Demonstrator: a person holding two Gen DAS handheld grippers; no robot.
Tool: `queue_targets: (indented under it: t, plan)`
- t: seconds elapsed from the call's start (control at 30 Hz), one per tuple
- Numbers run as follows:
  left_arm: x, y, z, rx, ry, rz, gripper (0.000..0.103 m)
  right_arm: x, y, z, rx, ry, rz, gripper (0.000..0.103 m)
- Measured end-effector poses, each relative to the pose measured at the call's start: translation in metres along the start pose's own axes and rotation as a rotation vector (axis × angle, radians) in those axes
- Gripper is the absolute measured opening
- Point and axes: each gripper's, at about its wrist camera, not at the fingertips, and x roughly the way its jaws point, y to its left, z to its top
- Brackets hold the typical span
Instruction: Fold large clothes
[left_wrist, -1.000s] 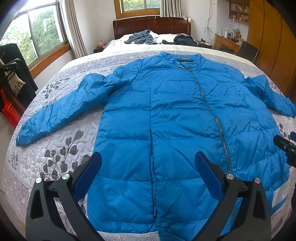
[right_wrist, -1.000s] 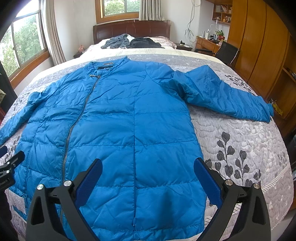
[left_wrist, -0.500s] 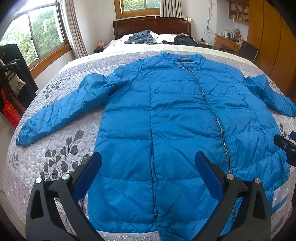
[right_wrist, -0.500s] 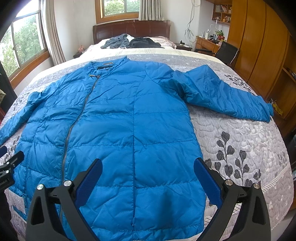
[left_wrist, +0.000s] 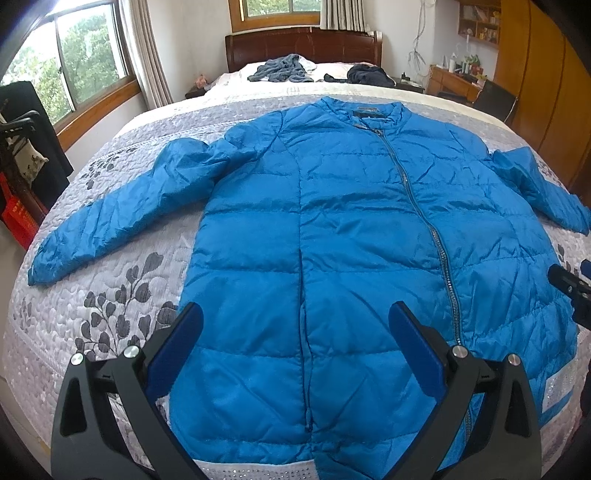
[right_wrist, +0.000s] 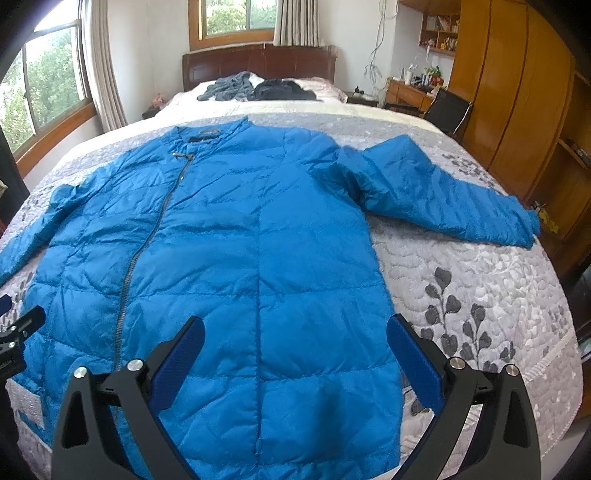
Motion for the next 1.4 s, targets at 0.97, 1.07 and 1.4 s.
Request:
queue_targets:
  t: [0.97,1.07,1.4]
  plan:
    - [0.068,-0.148,0.124,0.081,-0.053,-0.132,0.1,0.155,-0.396,0.083,0.716,0.236,-0.094,0.091]
    - [0.077,-0.15,0.122,0.079,-0.026,-0.131,0.1,0.166,-0.402,0.092,0.704,0.23,-0.133,0.084]
    - [0.086,-0.127,0.122,0.033,0.005,-0.116,0.1,0.159,-0.403,0.102,0.68,0.157,-0.1,0.017]
